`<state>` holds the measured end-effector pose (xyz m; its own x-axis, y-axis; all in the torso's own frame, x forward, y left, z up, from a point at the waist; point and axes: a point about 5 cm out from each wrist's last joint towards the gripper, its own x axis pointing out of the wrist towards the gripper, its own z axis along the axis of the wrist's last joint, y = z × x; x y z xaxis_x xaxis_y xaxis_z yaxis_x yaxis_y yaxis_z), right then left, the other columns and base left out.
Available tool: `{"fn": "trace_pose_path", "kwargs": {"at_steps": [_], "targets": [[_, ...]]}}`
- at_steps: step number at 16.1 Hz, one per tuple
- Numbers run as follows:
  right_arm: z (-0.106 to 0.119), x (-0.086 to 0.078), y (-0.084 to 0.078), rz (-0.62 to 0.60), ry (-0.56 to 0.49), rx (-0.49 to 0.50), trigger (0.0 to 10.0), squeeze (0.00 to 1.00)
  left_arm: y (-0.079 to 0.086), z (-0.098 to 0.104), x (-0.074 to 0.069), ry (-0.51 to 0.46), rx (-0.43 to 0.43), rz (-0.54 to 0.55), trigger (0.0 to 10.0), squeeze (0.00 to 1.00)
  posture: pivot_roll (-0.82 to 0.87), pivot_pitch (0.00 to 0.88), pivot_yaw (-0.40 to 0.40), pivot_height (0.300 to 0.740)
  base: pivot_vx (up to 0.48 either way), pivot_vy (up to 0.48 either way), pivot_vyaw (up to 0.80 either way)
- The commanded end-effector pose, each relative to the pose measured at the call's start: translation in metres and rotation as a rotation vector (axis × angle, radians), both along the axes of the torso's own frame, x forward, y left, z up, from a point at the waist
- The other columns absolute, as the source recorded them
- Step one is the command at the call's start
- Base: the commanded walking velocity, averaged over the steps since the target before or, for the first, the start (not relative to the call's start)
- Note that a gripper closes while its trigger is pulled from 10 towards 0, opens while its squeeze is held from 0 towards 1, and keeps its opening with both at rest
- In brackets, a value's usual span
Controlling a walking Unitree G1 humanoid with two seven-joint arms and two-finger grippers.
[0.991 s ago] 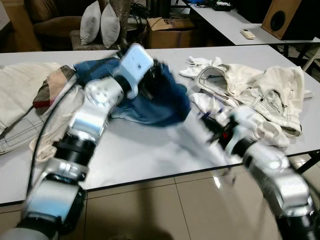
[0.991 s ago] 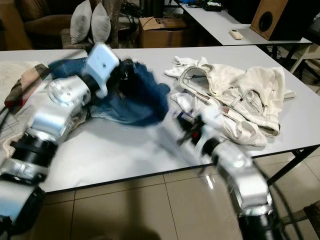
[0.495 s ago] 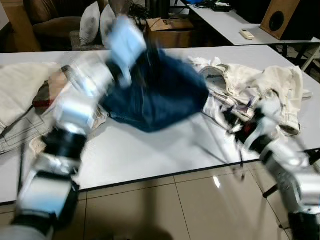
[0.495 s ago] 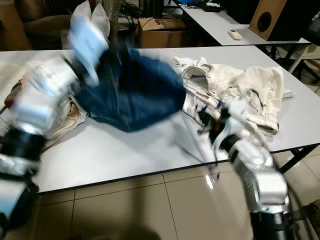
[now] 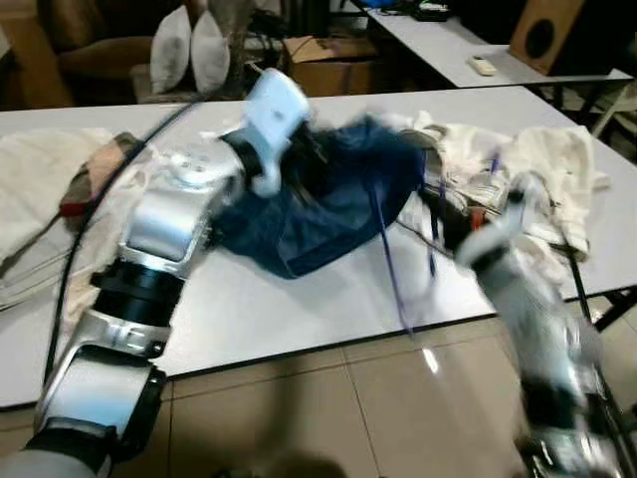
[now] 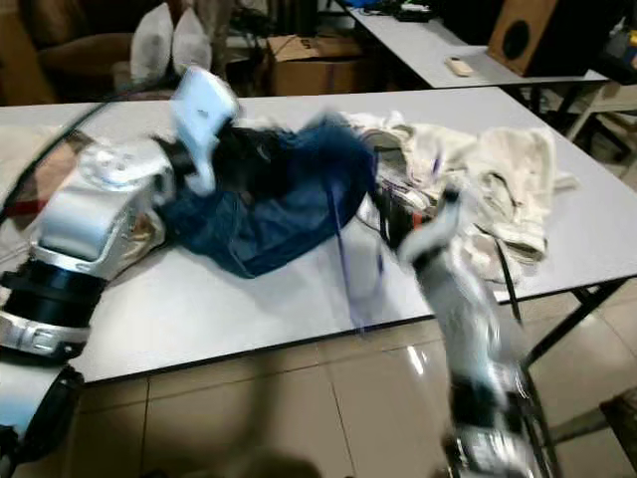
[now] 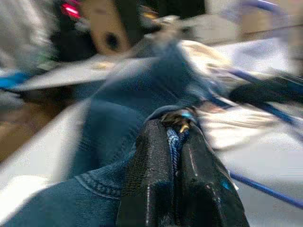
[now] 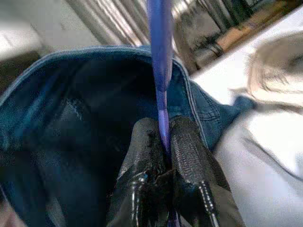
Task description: Hang hanger
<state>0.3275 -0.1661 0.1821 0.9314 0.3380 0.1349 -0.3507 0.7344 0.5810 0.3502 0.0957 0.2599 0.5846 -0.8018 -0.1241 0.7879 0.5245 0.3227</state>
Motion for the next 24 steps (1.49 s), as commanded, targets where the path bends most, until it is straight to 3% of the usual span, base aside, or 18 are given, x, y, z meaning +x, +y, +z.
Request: {"fn": "trace_pose_path", "kwargs": {"at_steps": [1, 3, 4, 6, 9, 13, 16, 18, 21, 24], "targets": [[-0.003, 0.001, -0.013, -0.053, 0.025, 0.054, 10.0, 0.00, -0.002, 0.011, -0.004, 0.002, -0.004, -0.049, 0.0, 0.00, -0.04, 0.000, -0.017, 0.740, 0.000, 0.000, 0.00], [-0.001, -0.001, 0.004, 0.060, 0.001, -0.130, 10.0, 0.00, 0.002, 0.009, 0.004, -0.062, 0.052, 0.016, 0.0, 0.00, -0.03, 0.000, -0.015, 0.740, 0.000, 0.000, 0.00], [-0.004, -0.004, 0.006, 0.067, -0.001, -0.173, 10.0, 0.00, 0.008, 0.004, 0.008, -0.082, 0.045, 0.076, 0.0, 0.00, -0.03, 0.000, -0.010, 0.740, 0.000, 0.000, 0.00], [-0.004, -0.006, 0.007, 0.061, 0.007, -0.076, 10.0, 0.00, 0.020, -0.014, 0.007, -0.033, 0.007, 0.184, 0.0, 0.00, -0.04, 0.000, -0.002, 0.740, 0.000, 0.000, 0.00], [-0.004, 0.001, 0.008, 0.032, 0.011, -0.016, 10.0, 0.00, 0.011, -0.025, -0.004, 0.076, -0.102, 0.140, 0.0, 0.00, -0.05, 0.000, -0.022, 0.740, 0.000, 0.000, 0.00], [0.005, 0.031, 0.007, -0.081, 0.018, 0.226, 10.0, 0.00, -0.023, 0.008, -0.013, 0.154, -0.360, -0.015, 0.0, 0.00, -0.02, 0.000, -0.062, 0.740, 0.000, 0.000, 0.00], [0.006, 0.048, 0.015, -0.163, 0.044, 0.294, 10.0, 0.00, -0.045, 0.020, -0.016, 0.249, -0.408, -0.105, 0.0, 0.00, 0.00, 0.000, -0.037, 0.740, 0.000, 0.000, 0.00], [0.007, 0.055, 0.024, -0.189, 0.050, 0.353, 10.0, 0.00, -0.049, 0.027, -0.014, 0.295, -0.441, -0.120, 0.0, 0.00, 0.02, 0.003, -0.002, 0.740, 0.000, 0.000, 0.00], [-0.023, 0.059, 0.051, -0.264, 0.230, 0.280, 10.0, 0.00, -0.051, 0.054, 0.000, 0.343, -0.602, -0.064, 0.0, 0.00, 0.03, 0.011, 0.034, 0.740, 0.000, 0.000, 0.00], [-0.054, 0.044, 0.073, -0.236, 0.336, 0.217, 10.0, 0.00, -0.051, 0.073, 0.013, 0.289, -0.674, 0.036, 0.0, 0.00, 0.05, 0.011, 0.056, 0.740, 0.000, 0.000, 0.00]]}}
